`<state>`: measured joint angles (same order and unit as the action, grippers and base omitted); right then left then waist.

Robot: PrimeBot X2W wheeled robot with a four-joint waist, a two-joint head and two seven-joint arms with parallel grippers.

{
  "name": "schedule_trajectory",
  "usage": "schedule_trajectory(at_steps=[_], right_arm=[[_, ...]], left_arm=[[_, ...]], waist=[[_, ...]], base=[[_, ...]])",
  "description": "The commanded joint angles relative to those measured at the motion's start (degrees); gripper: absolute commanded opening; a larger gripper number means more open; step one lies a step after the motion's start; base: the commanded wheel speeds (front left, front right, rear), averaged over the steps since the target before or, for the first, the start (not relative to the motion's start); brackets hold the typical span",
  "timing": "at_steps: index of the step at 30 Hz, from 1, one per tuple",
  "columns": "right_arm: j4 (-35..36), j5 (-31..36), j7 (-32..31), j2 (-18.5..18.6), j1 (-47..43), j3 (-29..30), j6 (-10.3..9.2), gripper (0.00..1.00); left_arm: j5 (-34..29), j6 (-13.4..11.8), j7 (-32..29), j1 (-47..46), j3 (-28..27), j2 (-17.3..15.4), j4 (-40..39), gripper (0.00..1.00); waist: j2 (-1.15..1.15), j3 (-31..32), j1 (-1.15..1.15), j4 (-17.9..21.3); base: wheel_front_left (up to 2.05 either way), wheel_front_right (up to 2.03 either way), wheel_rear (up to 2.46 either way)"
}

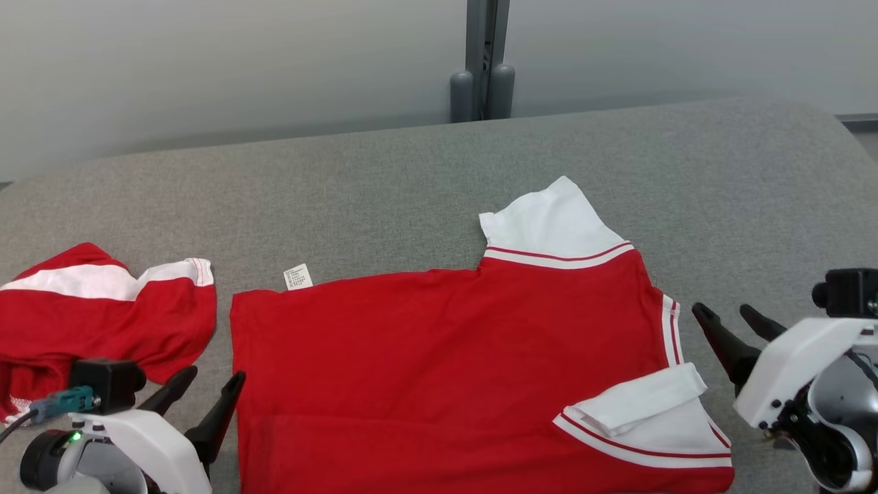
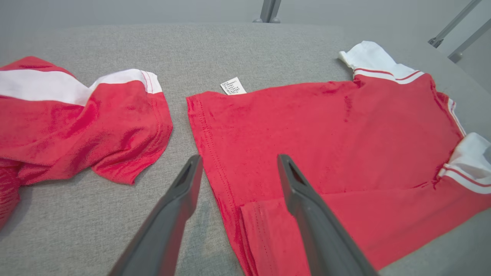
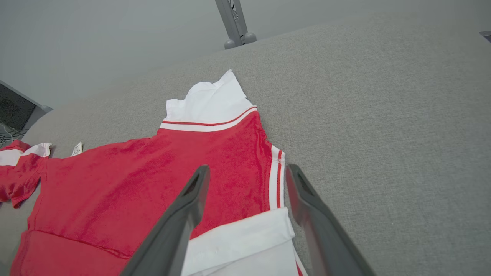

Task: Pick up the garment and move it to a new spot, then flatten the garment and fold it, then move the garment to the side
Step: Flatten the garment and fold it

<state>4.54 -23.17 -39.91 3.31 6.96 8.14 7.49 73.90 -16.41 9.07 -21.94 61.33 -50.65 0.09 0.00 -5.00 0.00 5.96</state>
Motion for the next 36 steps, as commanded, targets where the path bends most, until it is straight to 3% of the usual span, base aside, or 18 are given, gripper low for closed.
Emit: schedule_trajectory(at_steps=[1, 10, 18, 28, 36], right_arm=[[-1.1, 0.8, 0.8, 0.1, 1.9, -0.7, 0.01, 1.00], [-13.5, 4.7, 7.2, -0.1, 20.9, -4.3, 0.01, 1.00], [-27.1, 8.4, 12.4, 0.1, 34.9, -4.3, 0.02, 1.00], [-42.0, 12.9, 13.5, 0.2, 48.4, -2.3, 0.01, 1.00], [-51.2, 16.2, 12.5, -0.1, 54.0, 0.6, 0.01, 1.00]], left_arm=[[-0.6, 0.5, 0.0, -1.6, -0.4, 0.5, 0.9, 1.00], [-2.9, 4.5, -1.9, -9.7, -1.2, 3.9, 8.0, 1.00], [-6.0, 7.7, -2.7, -16.3, -1.5, 4.6, 11.2, 1.00], [-8.8, 9.8, -3.7, -23.1, -2.4, 5.2, 9.4, 1.00], [-9.9, 11.1, -4.6, -24.8, -1.2, 6.5, 7.0, 1.00]], waist=[[0.00, -1.6, 0.00, -0.4], [0.00, -8.9, 0.00, -1.5], [0.00, -15.6, 0.00, -4.1], [0.00, -23.2, 0.00, -7.7], [0.00, -24.9, 0.00, -9.6]], base=[[0.00, 0.00, 0.00], [0.00, 0.00, 0.00], [0.00, 0.00, 0.00], [0.00, 0.00, 0.00], [0.00, 0.00, 0.00]])
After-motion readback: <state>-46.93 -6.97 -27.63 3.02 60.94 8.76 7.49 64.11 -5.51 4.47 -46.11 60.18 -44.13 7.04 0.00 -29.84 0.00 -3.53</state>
